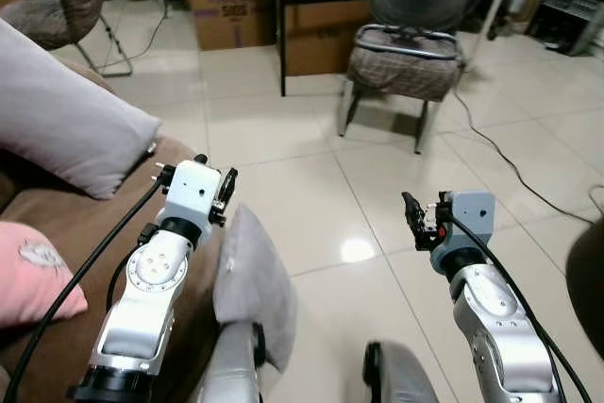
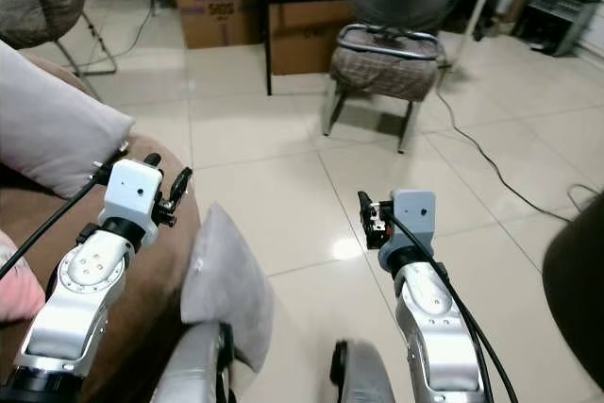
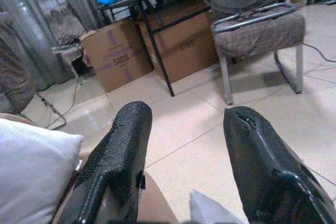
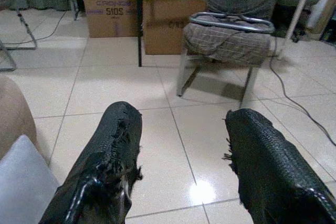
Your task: Move the pillow to the sofa from floor
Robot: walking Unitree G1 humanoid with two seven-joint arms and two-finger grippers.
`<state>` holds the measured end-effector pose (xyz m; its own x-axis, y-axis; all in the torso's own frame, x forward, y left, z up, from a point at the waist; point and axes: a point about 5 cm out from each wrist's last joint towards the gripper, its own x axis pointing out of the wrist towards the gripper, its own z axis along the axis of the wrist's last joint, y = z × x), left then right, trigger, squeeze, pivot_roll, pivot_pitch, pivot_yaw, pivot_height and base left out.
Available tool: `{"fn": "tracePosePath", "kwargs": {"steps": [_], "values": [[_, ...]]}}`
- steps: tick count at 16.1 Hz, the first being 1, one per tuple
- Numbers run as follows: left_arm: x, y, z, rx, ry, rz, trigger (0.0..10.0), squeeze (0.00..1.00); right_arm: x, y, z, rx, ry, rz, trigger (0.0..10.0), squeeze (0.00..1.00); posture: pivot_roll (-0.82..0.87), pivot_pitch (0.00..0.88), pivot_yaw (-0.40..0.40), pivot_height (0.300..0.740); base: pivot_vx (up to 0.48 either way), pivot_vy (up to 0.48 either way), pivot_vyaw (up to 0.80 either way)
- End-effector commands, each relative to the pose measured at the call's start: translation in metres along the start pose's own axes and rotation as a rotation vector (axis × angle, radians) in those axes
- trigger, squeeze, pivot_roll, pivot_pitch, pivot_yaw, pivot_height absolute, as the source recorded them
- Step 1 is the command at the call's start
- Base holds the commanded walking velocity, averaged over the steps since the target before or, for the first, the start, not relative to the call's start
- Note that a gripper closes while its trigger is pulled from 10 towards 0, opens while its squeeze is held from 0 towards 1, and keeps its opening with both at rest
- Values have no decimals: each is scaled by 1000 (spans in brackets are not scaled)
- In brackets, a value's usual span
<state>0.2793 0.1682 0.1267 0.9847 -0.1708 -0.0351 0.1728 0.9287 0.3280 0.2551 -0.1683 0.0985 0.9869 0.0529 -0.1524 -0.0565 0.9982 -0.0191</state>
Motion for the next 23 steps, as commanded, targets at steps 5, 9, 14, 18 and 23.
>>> {"fn": "tracePosePath", "kwargs": {"steps": [5,9,14,18,23], "values": [[1,-3,1,0,-13,-16,10000,59,-1,-1,1,-6,6,-5,10000,0,5,0,6,526,0,0,0],[2,-3,1,6,-15,-24,10000,75,0,-1,2,-10,-2,-7,10000,0,6,0,6,526,122,0,0],[2,-3,0,1,-16,-24,10000,75,0,-1,3,-20,-7,4,10000,0,3,0,9,526,320,0,-320],[1,-2,-1,1,-11,-17,10000,71,0,0,2,-33,-2,17,10000,0,1,0,7,526,315,0,0],[-2,1,-7,9,18,15,10000,55,-1,5,0,-62,9,56,10000,0,3,0,0,526,54,0,480]]}}
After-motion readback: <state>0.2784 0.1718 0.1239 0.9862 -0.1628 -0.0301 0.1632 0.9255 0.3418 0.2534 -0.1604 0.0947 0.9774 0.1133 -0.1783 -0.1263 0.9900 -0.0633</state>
